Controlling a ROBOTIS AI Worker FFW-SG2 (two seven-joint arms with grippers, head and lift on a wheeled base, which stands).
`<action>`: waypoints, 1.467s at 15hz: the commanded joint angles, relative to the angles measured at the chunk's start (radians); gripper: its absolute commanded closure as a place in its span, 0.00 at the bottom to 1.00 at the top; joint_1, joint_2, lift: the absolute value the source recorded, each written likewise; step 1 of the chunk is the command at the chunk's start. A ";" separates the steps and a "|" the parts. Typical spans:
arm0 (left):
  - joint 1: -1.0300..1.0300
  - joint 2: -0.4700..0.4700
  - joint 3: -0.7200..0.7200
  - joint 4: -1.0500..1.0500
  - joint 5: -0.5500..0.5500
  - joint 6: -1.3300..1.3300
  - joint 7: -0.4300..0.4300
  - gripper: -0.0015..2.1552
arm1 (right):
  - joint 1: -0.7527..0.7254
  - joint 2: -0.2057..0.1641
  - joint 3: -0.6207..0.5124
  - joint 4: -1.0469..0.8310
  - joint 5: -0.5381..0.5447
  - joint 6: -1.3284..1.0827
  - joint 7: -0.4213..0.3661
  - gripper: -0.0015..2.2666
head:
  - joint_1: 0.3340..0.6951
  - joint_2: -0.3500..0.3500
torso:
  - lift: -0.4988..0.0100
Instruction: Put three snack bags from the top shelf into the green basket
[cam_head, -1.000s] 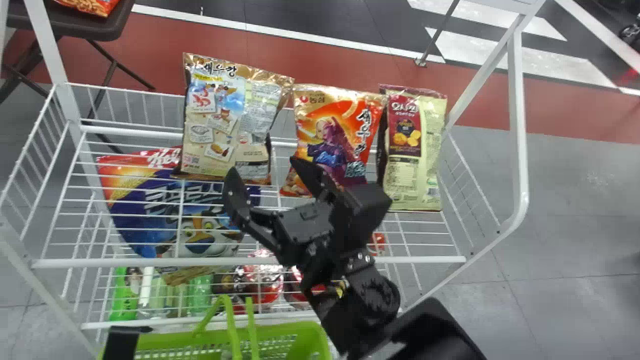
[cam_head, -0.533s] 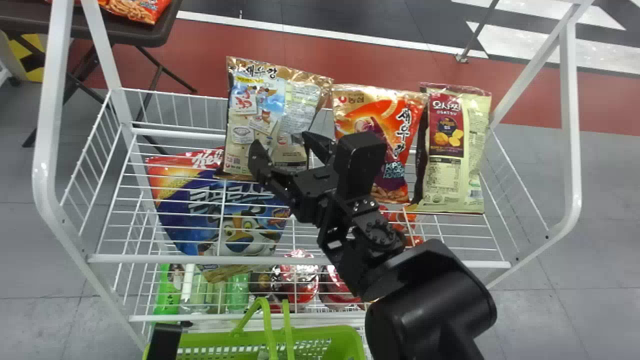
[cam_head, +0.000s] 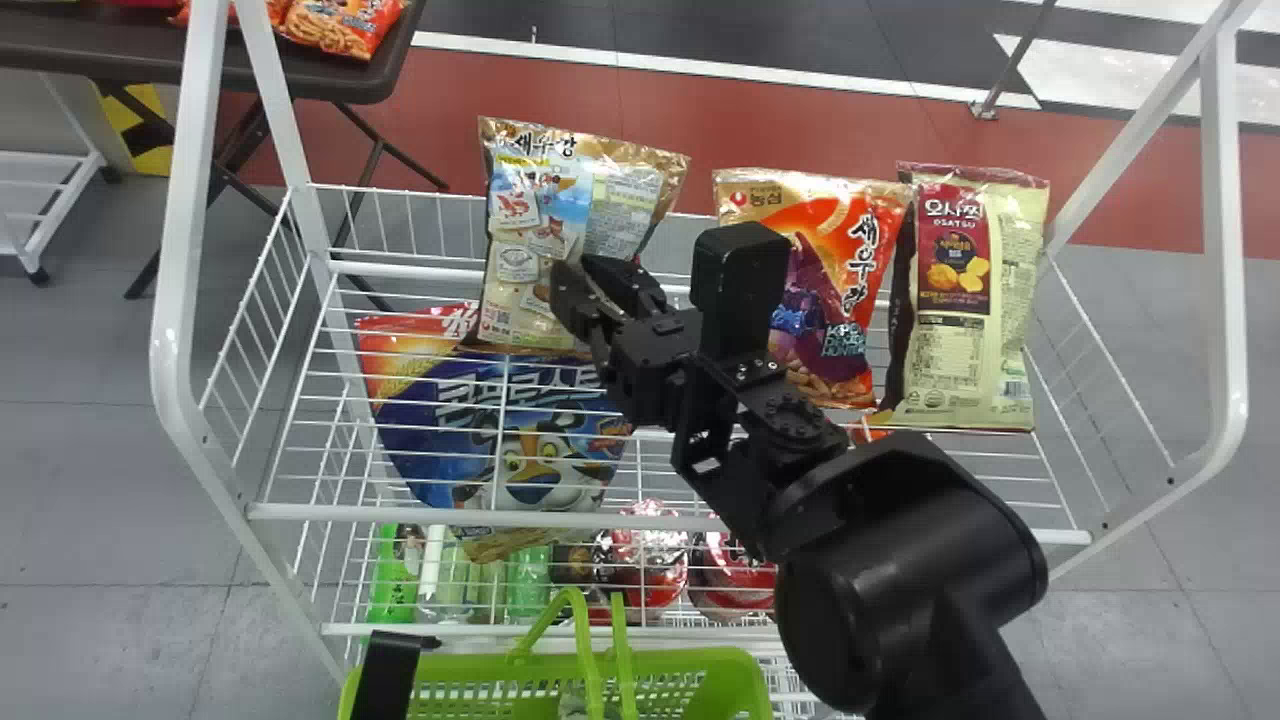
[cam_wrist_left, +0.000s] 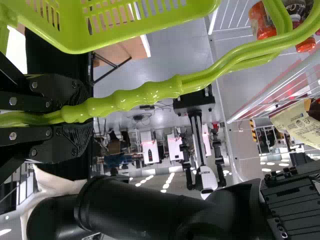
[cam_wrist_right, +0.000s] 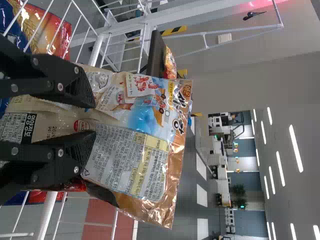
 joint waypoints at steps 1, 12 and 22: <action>-0.006 -0.003 0.000 0.001 0.000 0.000 0.001 1.00 | 0.009 -0.012 -0.005 -0.020 -0.007 0.003 0.002 0.94 | 1.00 0.28 | 0.88; -0.031 -0.003 0.006 0.009 0.003 0.003 0.004 1.00 | 0.239 -0.233 -0.349 -0.728 -0.309 0.850 0.134 0.95 | 1.00 0.14 | 0.88; -0.018 -0.003 0.009 0.008 0.006 -0.021 -0.011 1.00 | 0.588 -0.216 -0.715 -0.998 -0.444 1.103 0.253 0.95 | 1.00 0.00 | 0.88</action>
